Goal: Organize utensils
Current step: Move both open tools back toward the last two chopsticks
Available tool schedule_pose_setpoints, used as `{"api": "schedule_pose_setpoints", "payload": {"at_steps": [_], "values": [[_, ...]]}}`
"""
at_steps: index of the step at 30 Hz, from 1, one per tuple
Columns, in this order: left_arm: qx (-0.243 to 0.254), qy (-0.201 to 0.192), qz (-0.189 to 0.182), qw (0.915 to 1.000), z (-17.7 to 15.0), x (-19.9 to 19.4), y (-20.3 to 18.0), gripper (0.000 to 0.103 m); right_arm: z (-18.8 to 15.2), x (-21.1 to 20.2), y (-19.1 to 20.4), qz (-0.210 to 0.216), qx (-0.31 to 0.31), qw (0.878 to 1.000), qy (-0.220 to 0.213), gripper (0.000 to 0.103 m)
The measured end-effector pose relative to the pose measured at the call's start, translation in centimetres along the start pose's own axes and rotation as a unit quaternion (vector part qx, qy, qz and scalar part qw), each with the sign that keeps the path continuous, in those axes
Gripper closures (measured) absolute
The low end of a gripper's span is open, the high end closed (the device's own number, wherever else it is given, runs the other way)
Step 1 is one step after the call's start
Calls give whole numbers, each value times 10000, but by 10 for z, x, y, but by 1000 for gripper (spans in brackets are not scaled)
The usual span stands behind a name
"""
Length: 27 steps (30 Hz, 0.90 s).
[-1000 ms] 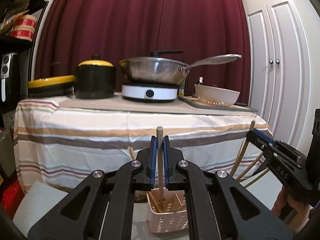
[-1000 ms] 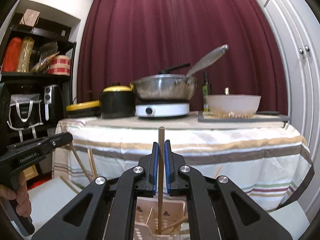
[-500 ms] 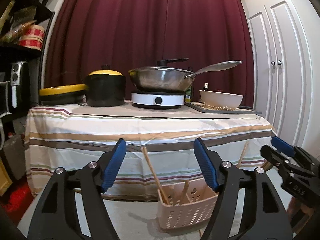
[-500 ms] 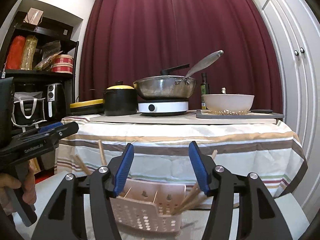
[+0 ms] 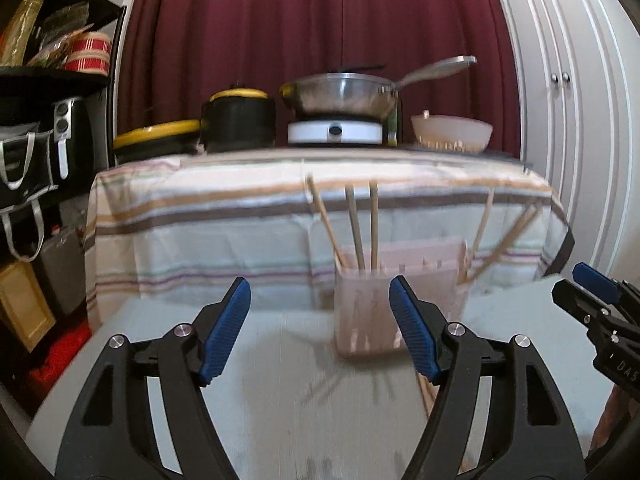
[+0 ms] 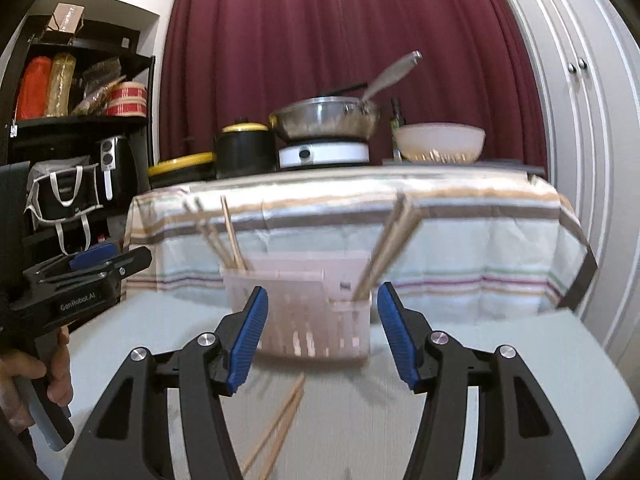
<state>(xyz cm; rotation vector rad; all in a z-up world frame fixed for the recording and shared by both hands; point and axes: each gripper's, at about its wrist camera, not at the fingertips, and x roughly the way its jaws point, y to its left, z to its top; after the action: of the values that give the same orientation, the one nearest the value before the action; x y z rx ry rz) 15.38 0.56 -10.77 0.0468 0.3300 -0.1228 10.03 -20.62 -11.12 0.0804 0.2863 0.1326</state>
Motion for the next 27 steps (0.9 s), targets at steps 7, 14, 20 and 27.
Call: {"api": "schedule_pose_setpoints", "payload": {"at_steps": [7,14,20,27], "values": [[-33,341,54,9994,-48,-16,-5,33,-46,-19,5,-90,39,9994,347,47],[-110,645,98,9978,-83,-28,-6,33,-85,-34,13,-43,-20,9976,685,47],[-40,876,138,9961,-110,-34,-10,33,-117,-39,26,126,-87,9950,990,47],[-86,1049,159,9943,-125,-37,-9,33,-141,-38,35,233,-154,9917,1253,47]]}}
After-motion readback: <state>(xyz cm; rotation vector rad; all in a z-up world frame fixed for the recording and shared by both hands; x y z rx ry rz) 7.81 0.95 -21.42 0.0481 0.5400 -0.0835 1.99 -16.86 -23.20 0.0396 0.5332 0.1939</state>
